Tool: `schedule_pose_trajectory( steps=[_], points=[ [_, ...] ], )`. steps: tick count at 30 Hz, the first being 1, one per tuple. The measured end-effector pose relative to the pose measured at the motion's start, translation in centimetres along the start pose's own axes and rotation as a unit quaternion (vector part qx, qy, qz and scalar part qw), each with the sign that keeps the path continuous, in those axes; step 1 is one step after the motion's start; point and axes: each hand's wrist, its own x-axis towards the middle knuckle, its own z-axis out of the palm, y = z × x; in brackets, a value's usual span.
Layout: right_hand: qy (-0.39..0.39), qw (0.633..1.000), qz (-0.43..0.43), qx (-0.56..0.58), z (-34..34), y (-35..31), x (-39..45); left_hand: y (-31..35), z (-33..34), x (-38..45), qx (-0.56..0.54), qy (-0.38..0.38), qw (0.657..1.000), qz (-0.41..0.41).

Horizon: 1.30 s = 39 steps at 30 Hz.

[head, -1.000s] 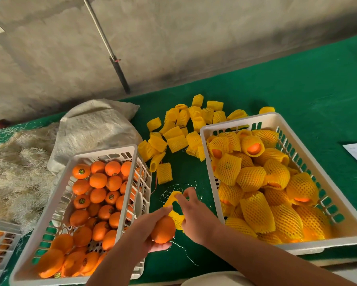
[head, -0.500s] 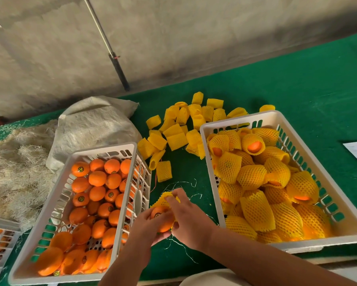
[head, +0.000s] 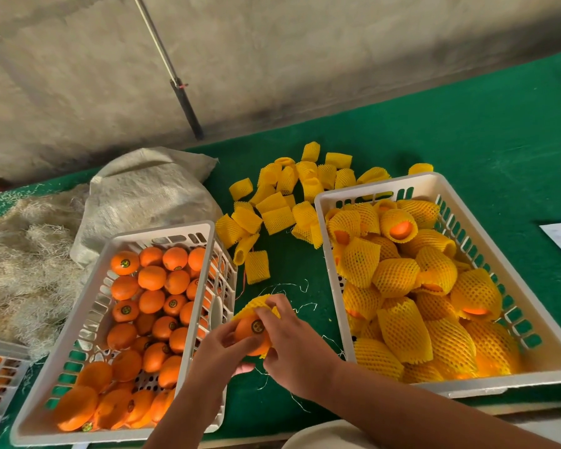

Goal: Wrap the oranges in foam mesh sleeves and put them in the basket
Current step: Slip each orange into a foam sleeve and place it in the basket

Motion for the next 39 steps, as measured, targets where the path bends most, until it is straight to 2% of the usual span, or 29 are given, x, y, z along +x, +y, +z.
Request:
schedule_pose_trajectory(
  steps=[2, 6, 9, 12, 14, 16, 18, 19, 21, 23, 24, 28, 34, 39],
  points=[
    [0.01, 1.0, -0.001, 0.005, -0.2, -0.4, -0.1, 0.0, 0.2, -0.2, 0.064, 0.059, 0.995, 0.048],
    [0.013, 0.999, -0.041, 0.015, -0.1, -1.6, -0.6, -0.2, 0.8, -0.7, 0.172, 0.196, 0.957, 0.131],
    [0.007, 0.998, -0.054, 0.014, -0.3, -1.7, -0.7, -0.5, 1.3, -0.6, 0.167, 0.227, 0.948, 0.145],
    [0.002, 0.996, -0.082, 0.017, -0.7, -1.4, -0.8, -0.6, 1.3, -0.4, 0.152, 0.242, 0.944, 0.166],
    [0.027, 0.994, -0.103, 0.029, -1.2, -1.3, -1.0, -0.5, 1.1, -0.4, 0.16, 0.25, 0.935, 0.192],
    [0.109, 0.987, -0.092, 0.076, -1.6, -1.0, -1.0, -0.6, 1.0, -0.6, 0.194, 0.254, 0.922, 0.22],
    [0.188, 0.974, -0.035, 0.125, -1.9, -0.6, -0.5, -0.5, 1.2, -0.8, 0.21, 0.247, 0.915, 0.241],
    [0.19, 0.972, 0.002, 0.139, -2.1, -0.6, -0.1, -0.5, 1.3, -0.9, 0.217, 0.242, 0.91, 0.258],
    [0.109, 0.976, 0.072, 0.176, -2.5, -0.7, 0.6, -0.5, 1.8, -1.1, 0.238, 0.227, 0.895, 0.301],
    [0.03, 0.971, 0.103, 0.215, -2.3, -0.7, 0.8, -0.6, 2.3, -1.3, 0.271, 0.211, 0.88, 0.329],
    [0.016, 0.969, 0.107, 0.22, -2.0, -0.7, 0.7, -0.7, 2.6, -1.3, 0.29, 0.206, 0.874, 0.331],
    [0.03, 0.968, 0.126, 0.213, -0.7, -0.5, 0.6, -0.9, 3.3, -1.2, 0.325, 0.205, 0.873, 0.301],
    [0.113, 0.962, 0.168, 0.184, -0.2, -0.2, 0.5, -1.2, 4.0, -1.2, 0.307, 0.229, 0.877, 0.29],
    [0.116, 0.96, 0.179, 0.179, -0.6, 0.3, 0.7, -1.4, 4.4, -1.7, 0.315, 0.22, 0.883, 0.269]
  ],
)
